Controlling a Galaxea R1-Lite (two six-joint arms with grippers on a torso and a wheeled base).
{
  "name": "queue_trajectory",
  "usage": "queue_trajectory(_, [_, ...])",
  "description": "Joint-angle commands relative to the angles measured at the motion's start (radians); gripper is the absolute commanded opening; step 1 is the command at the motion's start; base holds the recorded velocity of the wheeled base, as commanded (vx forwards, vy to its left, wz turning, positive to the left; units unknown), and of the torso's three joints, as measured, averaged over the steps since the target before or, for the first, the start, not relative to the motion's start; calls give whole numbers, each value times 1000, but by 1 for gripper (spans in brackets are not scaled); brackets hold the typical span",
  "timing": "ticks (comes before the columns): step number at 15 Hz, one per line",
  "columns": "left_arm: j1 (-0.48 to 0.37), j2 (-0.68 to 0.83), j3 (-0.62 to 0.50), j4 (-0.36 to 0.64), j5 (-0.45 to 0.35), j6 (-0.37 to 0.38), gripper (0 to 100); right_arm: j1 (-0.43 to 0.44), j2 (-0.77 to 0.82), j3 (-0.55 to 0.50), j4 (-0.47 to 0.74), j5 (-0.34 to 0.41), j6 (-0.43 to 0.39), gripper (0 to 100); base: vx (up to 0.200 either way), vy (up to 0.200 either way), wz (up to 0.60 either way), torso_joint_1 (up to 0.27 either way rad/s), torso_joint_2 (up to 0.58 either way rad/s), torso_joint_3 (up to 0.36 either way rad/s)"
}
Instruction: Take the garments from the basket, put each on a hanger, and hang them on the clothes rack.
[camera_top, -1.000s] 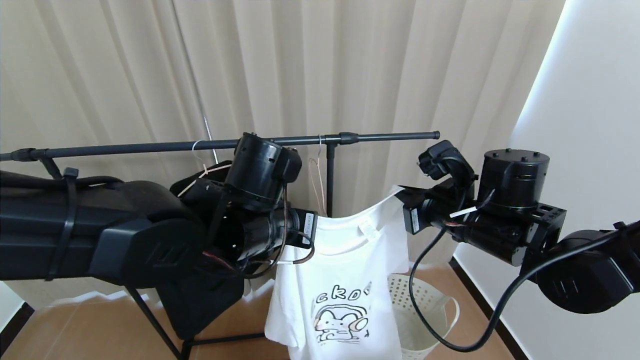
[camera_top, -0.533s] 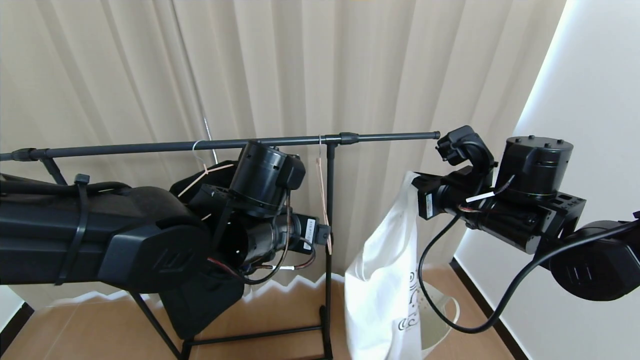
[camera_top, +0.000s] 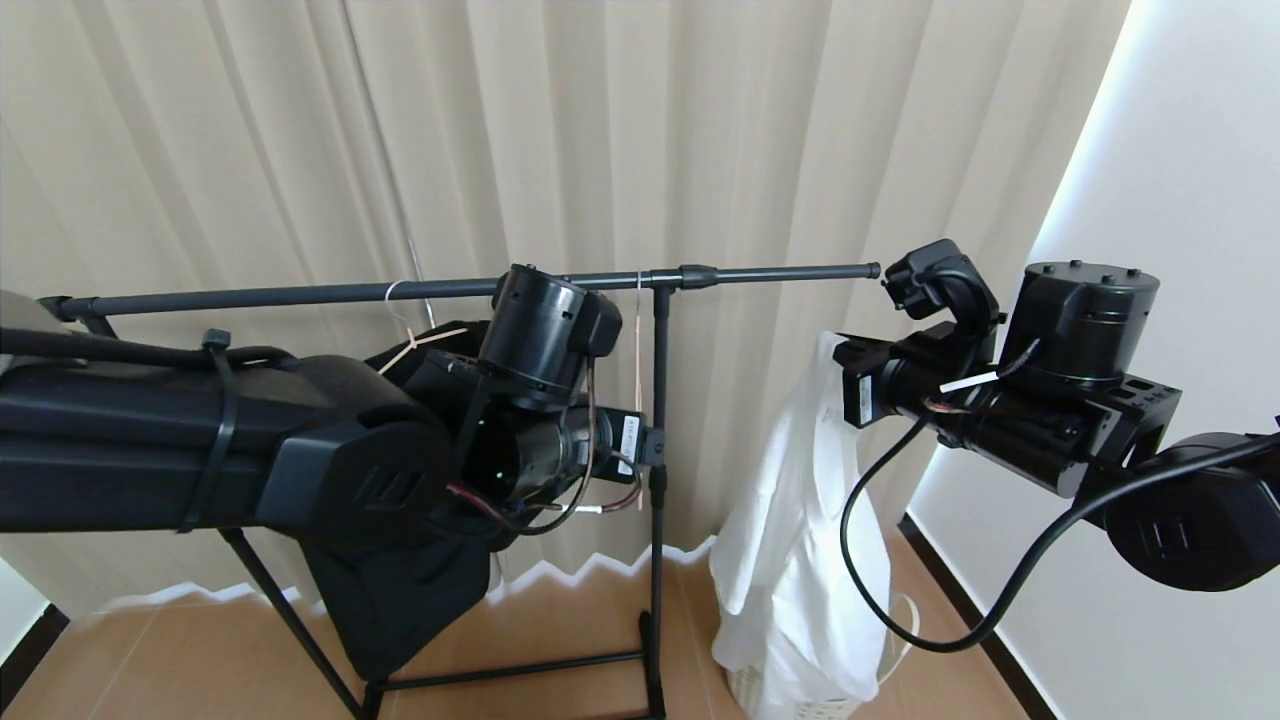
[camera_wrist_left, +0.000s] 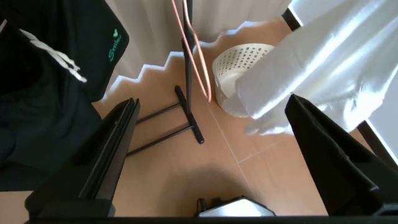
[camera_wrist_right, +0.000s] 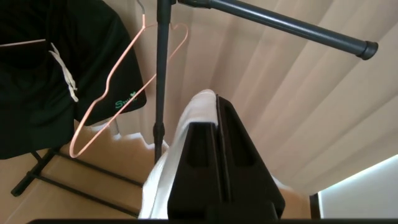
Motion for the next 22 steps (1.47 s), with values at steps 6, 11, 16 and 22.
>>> queue_trajectory(6, [82, 251, -264, 3, 29, 73, 100, -13, -3, -9, -1, 0, -1, 0, 0, 0, 0, 0, 0, 0])
queue_trajectory(11, [128, 351, -402, 5, 28, 113, 100, -19, -5, -15, -1, 0, -1, 0, 0, 0, 0, 0, 0, 0])
queue_trajectory(16, [151, 479, -569, 11, 28, 125, 100, -19, 0, -21, -1, 0, -1, 0, 0, 0, 0, 0, 0, 0])
queue_trajectory(22, [160, 581, -718, 97, 28, 130, 100, -25, 3, -23, -1, 0, -1, 0, 0, 0, 0, 0, 0, 0])
